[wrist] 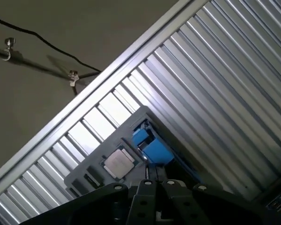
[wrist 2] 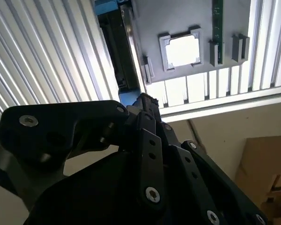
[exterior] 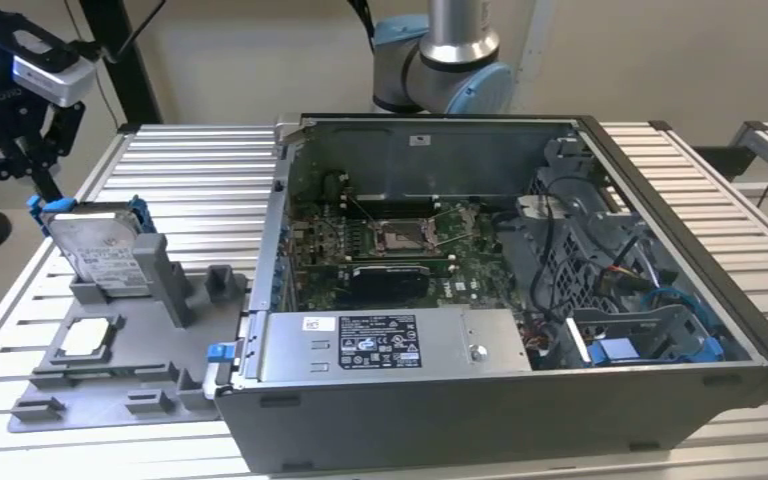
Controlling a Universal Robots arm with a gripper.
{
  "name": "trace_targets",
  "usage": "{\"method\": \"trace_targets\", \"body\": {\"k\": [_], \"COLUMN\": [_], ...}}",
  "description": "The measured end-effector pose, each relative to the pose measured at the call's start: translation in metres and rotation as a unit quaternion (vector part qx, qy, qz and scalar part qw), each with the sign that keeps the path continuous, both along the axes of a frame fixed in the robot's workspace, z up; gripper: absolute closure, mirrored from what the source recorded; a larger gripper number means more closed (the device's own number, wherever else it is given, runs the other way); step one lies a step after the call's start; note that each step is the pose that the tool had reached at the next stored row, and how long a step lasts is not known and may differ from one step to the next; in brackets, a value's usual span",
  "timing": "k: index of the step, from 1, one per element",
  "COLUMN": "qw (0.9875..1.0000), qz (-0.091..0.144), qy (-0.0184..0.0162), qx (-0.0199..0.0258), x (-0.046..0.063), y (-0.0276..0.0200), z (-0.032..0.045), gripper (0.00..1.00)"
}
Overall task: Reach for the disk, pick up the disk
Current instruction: 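Pick up the disk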
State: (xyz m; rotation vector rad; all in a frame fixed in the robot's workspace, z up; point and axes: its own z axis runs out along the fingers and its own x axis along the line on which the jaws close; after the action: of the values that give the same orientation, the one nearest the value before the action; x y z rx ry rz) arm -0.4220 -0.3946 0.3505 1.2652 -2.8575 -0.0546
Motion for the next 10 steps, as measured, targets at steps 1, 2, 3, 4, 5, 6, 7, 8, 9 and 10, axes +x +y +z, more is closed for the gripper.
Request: {"method": "trace_targets", "body": {"k": [1,2,3,4,5,6,7,8,9,10], "qw": [1.0000,0.9998,0.9996,0.9994,0.9990,0.9986,0.9980,0.9974,0.9967,0.9960], "qz": [0.009,0.018,0.027,0.036,0.044,0.053,0.063,0.072,0.081,0.089], "qy": [0.0000,0.0000,0.0000,0.0000,0.0000,0.0000,0.0000,0.0000,0.0000,0.0000], "qx": [0.0000,0.0000,0.0000,-0.0001,-0.0001,-0.0001,-0.0001,-0.0001,-0.0001,-0.0001], "x": [0.0000,0.0000,0.0000,0.0000,0.0000,0.0000,0.0000,0.0000,0.0000,0.0000], "y": [0.0000,0.0000,0.0000,0.0000,0.0000,0.0000,0.0000,0.0000,0.0000,0.0000], "z": [0.0000,0.0000,0.0000,0.0000,0.0000,0.0000,0.0000,0.0000,0.0000,0.0000], "gripper": [1.00,1.00,1.00,1.00,1.00,1.00,1.00,1.00,1.00,1.00]}}
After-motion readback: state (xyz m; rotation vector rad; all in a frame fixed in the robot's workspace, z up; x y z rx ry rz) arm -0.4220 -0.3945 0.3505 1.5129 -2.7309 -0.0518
